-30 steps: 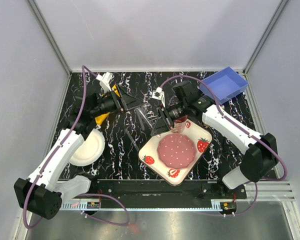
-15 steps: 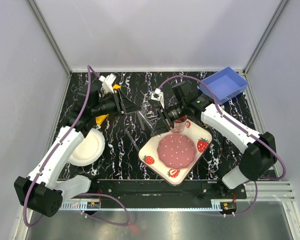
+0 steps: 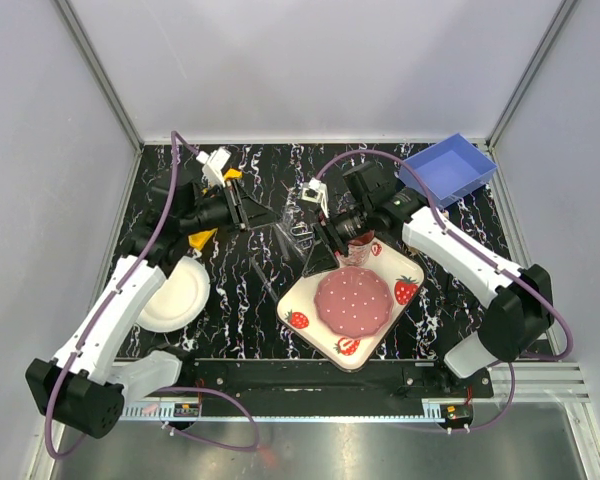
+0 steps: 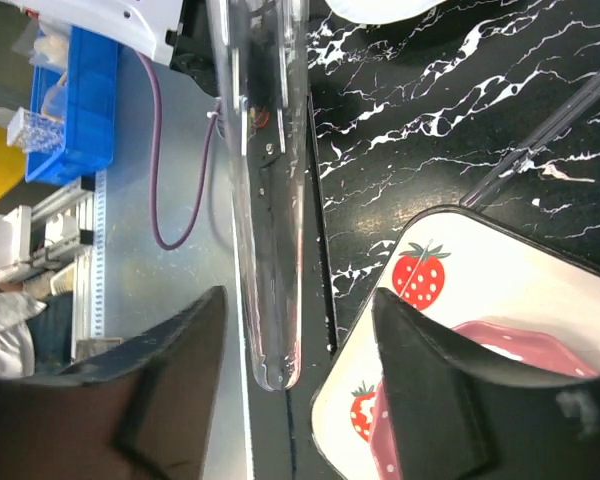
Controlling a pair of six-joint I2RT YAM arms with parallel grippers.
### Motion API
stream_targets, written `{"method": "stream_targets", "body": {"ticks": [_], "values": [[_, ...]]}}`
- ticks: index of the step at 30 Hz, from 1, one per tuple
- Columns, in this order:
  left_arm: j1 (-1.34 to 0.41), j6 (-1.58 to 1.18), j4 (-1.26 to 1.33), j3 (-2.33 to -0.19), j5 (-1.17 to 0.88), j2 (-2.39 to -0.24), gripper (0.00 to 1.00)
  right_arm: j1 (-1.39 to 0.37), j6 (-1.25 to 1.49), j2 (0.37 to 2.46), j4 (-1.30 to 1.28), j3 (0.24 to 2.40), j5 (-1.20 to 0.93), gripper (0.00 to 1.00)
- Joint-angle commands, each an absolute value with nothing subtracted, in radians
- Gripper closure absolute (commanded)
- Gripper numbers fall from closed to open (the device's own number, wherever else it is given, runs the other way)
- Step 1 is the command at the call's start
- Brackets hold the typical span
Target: Organize the chemistry lab equipment
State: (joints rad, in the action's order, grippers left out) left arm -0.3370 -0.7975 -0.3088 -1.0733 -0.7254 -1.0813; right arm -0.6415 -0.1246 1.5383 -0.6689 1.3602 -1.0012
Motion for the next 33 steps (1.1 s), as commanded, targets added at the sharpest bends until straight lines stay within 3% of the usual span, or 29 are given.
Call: {"method": "stream_targets", "body": {"ticks": [1, 2, 5, 10, 18, 23, 33], "values": [[-0.308, -0.787, -0.311, -1.115, -0.675, -1.029, 0.87, -0.649, -0.208, 1.485, -0.722, 1.419, -0.934, 0.26], [-0.298, -0.76, -0.354, -1.121, -0.655, -1.025, 0.87, -0.649, -0.23, 1.47, -0.762, 1.439, -0.916, 0.12], [-0.249, -0.677, -0.466, -1.163, -0.549, -1.032, 0.87, -0.62, -0.325, 1.434, -0.824, 1.468, -0.85, 0.0], [-0.187, -0.54, -0.56, -1.275, -0.29, -1.09, 0.87, -0.433, -0.339, 1.35, -0.83, 1.454, -0.862, 0.0], [-0.179, -0.351, -0.56, -1.508, 0.113, -1.307, 0.87, -0.29, -0.4, 1.194, -0.789, 1.296, -0.816, 0.0], [-0.178, -0.261, -0.5, -1.607, 0.238, -1.468, 0.87, -0.219, -0.385, 1.143, -0.752, 1.217, -0.867, 0.01], [-0.175, -0.186, -0.384, -1.744, 0.272, -1.681, 0.87, -0.18, -0.365, 1.137, -0.726, 1.183, -0.9, 0.0]]}}
